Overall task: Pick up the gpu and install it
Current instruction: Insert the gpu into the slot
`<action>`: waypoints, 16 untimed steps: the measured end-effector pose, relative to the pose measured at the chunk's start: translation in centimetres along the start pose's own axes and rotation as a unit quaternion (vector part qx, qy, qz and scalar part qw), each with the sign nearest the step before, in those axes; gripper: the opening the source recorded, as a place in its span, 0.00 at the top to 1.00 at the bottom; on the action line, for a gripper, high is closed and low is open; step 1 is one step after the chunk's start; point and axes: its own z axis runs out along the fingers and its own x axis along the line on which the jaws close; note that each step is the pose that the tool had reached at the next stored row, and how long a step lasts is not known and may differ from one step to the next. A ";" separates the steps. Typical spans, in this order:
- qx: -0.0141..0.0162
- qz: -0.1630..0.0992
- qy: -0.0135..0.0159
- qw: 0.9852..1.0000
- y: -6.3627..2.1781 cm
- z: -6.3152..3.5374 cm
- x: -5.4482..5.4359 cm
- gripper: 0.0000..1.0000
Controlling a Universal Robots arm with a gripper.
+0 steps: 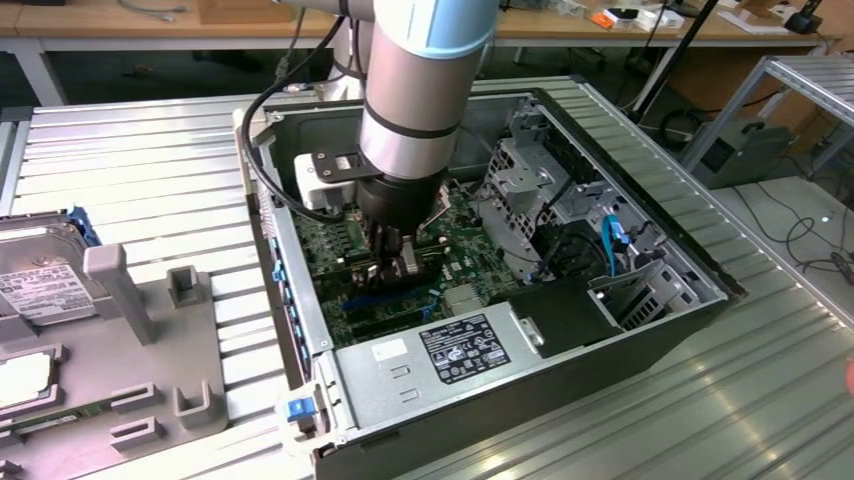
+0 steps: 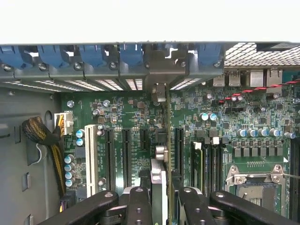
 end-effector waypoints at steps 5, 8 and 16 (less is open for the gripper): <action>0.000 0.000 0.000 1.000 0.00 0.22 0.0 0.73; 0.000 0.000 0.000 1.000 -0.01 0.29 0.0 0.73; 0.000 -0.002 0.000 1.000 0.00 0.02 0.0 0.73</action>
